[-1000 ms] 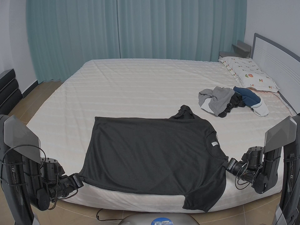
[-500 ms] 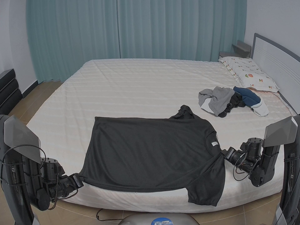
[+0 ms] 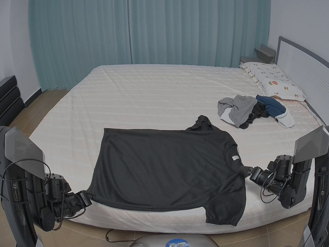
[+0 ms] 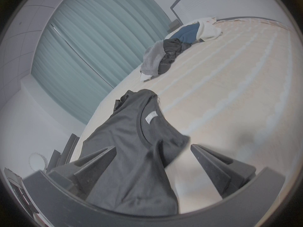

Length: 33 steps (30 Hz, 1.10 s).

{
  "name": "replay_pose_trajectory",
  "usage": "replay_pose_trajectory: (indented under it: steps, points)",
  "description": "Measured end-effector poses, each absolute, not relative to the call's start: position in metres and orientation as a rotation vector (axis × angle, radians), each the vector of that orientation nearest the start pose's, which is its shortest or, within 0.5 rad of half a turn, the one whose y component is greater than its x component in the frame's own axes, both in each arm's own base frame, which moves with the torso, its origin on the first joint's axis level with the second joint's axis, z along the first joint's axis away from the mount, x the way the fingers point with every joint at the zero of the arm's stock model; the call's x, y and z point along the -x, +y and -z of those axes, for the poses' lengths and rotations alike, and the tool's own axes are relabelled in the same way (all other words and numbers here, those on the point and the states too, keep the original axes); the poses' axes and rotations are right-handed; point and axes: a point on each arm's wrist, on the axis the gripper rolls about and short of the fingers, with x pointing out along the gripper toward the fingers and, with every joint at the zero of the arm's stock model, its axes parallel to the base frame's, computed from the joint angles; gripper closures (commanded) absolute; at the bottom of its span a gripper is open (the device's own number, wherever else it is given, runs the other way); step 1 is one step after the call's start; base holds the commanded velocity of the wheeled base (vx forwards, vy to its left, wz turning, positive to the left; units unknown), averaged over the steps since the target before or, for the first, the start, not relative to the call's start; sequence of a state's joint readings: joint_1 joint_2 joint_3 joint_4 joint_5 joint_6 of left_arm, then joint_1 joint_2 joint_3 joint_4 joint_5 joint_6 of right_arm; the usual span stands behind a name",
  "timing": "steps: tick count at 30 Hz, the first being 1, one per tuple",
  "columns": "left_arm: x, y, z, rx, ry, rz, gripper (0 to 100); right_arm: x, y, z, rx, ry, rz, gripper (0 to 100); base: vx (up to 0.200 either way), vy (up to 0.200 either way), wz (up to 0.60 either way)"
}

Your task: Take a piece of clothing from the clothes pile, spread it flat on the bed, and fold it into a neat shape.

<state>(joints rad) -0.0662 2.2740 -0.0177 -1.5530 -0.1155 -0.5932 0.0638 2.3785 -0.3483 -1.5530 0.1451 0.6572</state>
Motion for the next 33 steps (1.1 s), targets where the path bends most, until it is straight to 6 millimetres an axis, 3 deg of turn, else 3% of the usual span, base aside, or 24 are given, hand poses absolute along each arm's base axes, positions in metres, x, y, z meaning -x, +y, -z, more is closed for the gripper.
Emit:
replay_pose_trajectory:
  steps: [8, 12, 25, 33]
  points:
    - [-0.219, -0.017, 0.020, 0.585, 0.734, -0.040, 100, -0.248, 0.022, 0.027, -0.563, 0.702, -0.186, 0, 0.000, 0.000, 0.00]
    - [-0.219, -0.017, 0.020, 0.585, 0.733, -0.041, 100, -0.235, 0.028, 0.027, -0.537, 0.757, -0.231, 0, 0.000, 0.000, 0.00]
    - [-0.219, -0.017, 0.020, 0.585, 0.735, -0.042, 100, -0.235, 0.046, 0.036, -0.477, 0.791, -0.306, 0, 0.000, 0.000, 0.00]
    - [-0.219, -0.017, 0.021, 0.585, 0.736, -0.042, 100, -0.234, 0.045, 0.039, -0.439, 0.799, -0.312, 0, 0.000, 0.000, 0.00]
